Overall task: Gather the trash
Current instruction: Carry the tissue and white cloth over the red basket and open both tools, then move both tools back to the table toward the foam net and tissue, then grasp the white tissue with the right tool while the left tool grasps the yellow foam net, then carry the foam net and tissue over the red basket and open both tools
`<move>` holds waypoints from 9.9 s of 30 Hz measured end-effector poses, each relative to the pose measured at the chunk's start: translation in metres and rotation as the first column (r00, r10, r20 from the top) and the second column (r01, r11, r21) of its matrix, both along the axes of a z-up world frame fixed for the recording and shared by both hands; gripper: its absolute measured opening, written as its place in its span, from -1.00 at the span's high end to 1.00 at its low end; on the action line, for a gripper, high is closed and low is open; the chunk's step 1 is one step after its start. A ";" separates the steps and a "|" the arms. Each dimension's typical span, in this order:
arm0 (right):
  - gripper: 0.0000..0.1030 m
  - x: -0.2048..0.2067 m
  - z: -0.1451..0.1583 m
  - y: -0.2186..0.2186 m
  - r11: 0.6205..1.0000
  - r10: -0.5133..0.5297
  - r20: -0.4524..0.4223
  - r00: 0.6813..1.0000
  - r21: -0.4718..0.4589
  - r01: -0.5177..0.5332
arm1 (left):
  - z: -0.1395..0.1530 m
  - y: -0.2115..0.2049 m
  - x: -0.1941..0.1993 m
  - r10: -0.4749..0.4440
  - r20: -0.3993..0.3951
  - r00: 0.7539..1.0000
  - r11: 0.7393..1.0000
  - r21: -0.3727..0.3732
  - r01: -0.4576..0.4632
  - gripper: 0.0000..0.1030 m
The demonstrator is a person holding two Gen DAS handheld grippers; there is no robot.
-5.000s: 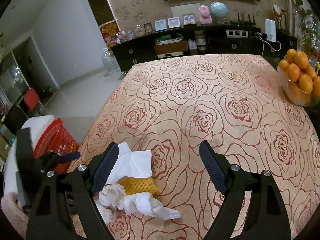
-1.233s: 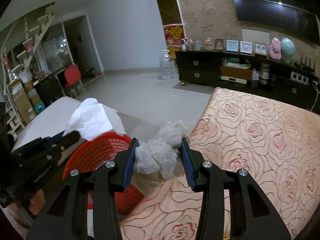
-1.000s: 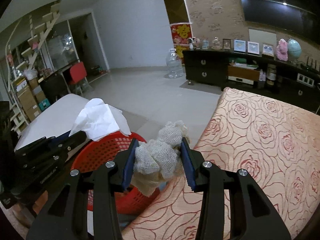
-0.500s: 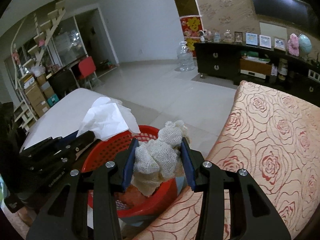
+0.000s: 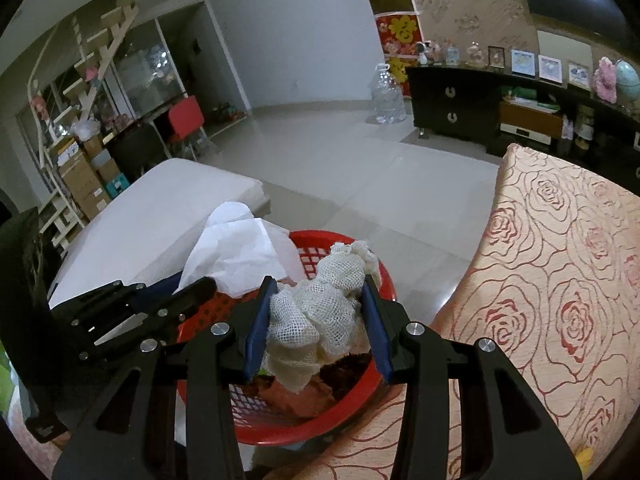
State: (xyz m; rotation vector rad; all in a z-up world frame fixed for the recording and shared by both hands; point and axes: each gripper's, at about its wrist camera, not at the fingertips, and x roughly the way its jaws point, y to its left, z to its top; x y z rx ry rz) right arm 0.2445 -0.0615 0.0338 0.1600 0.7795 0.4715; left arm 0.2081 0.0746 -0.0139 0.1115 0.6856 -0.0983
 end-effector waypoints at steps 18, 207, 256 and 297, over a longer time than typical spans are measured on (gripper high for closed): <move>-0.29 0.001 0.000 -0.001 1.000 -0.025 0.000 1.000 0.015 0.025 | -0.004 0.005 -0.001 0.004 -0.013 1.000 1.000 0.013 -0.004 -0.35; 0.38 -0.104 -0.019 -0.193 0.887 -0.444 0.028 0.896 -0.126 0.444 | 0.018 -0.154 -0.026 -0.338 0.065 0.939 0.933 -0.111 0.343 0.75; 0.38 -0.006 0.012 -0.026 0.997 -0.059 0.039 0.997 -0.048 0.061 | 0.016 -0.012 0.003 0.006 0.039 0.999 0.997 -0.080 -0.002 0.75; 0.36 0.008 0.000 0.005 1.000 0.029 -0.017 0.999 -0.004 -0.029 | -0.003 0.010 0.008 0.040 -0.032 0.999 0.999 -0.023 -0.041 0.74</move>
